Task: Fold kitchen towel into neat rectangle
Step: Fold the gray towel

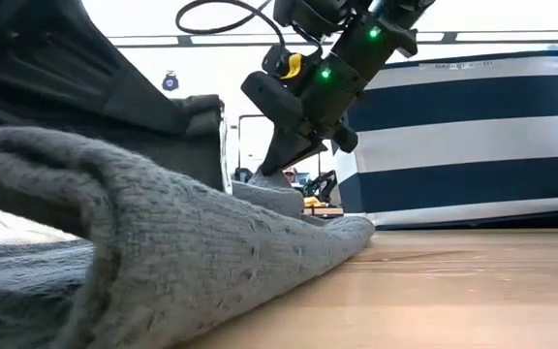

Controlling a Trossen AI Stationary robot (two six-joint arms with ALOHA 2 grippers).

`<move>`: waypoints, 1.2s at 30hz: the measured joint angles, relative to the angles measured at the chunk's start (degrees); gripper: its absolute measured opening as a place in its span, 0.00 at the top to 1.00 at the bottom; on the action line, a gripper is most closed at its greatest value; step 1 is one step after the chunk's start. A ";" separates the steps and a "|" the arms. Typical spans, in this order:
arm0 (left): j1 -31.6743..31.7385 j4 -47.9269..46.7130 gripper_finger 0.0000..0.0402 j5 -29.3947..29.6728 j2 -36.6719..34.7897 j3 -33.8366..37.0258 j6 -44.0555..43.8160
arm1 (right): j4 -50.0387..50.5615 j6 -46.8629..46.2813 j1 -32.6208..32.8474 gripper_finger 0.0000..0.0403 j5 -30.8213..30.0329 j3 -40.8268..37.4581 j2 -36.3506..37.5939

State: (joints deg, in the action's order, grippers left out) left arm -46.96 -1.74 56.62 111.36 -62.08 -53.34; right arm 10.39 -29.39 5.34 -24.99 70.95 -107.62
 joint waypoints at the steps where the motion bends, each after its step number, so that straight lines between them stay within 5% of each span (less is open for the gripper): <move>1: 0.02 0.00 0.99 0.02 -0.30 0.00 0.85 | 0.12 0.62 0.05 0.97 0.04 -0.04 0.45; 6: -0.22 4.18 0.99 1.20 -2.68 0.00 7.56 | 1.40 3.06 1.03 0.99 0.04 -0.04 5.09; 12: -0.39 19.75 1.00 1.27 -3.52 -0.02 22.50 | 13.14 3.28 2.63 1.00 0.03 -0.04 13.49; 20: 4.24 39.50 1.00 -7.85 0.97 -0.26 34.29 | 30.72 -2.94 6.25 1.00 0.91 -0.24 25.10; 36: 16.77 40.04 1.00 -22.71 17.39 -22.97 45.73 | 51.14 -14.15 11.26 1.00 -6.02 -2.54 38.15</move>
State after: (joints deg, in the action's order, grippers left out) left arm -30.19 38.30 33.91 128.74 -85.06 -7.61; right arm 61.53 -43.54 16.60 -31.00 68.41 -69.47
